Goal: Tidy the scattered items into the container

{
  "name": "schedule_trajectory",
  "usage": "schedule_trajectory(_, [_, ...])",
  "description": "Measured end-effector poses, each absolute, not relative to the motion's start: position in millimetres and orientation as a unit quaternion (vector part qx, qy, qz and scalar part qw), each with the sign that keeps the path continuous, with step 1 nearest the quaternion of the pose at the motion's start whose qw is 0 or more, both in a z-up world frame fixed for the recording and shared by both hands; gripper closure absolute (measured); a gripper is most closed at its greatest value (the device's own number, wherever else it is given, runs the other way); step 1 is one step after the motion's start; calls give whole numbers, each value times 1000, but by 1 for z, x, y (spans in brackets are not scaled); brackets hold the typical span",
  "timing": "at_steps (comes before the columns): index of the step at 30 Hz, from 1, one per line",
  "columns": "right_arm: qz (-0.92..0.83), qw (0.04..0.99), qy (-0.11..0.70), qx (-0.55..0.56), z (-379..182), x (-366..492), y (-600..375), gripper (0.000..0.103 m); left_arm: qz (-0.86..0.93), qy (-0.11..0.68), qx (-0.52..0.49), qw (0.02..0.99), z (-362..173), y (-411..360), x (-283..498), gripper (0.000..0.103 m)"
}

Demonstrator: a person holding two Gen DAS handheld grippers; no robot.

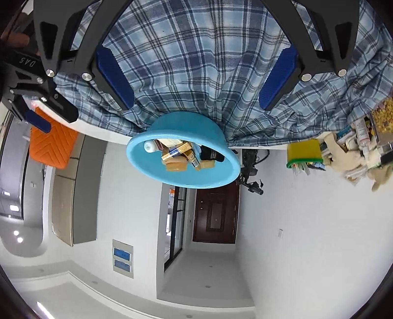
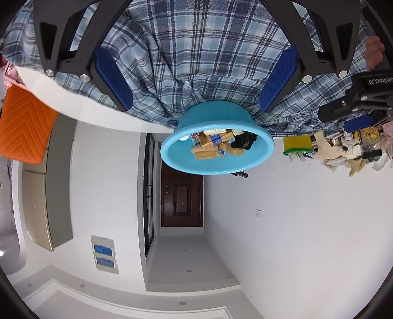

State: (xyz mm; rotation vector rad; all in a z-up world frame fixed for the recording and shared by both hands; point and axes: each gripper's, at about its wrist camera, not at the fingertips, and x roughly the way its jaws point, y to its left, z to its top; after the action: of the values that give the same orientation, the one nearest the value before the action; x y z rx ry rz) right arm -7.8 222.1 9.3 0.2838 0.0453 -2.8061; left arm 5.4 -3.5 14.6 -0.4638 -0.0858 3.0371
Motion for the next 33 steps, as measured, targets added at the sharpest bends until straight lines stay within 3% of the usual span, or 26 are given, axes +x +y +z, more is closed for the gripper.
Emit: schedule_trajectory(33, [-981, 121, 22, 152, -6, -29, 218, 0, 989, -10, -146, 18, -2, 7, -2, 0])
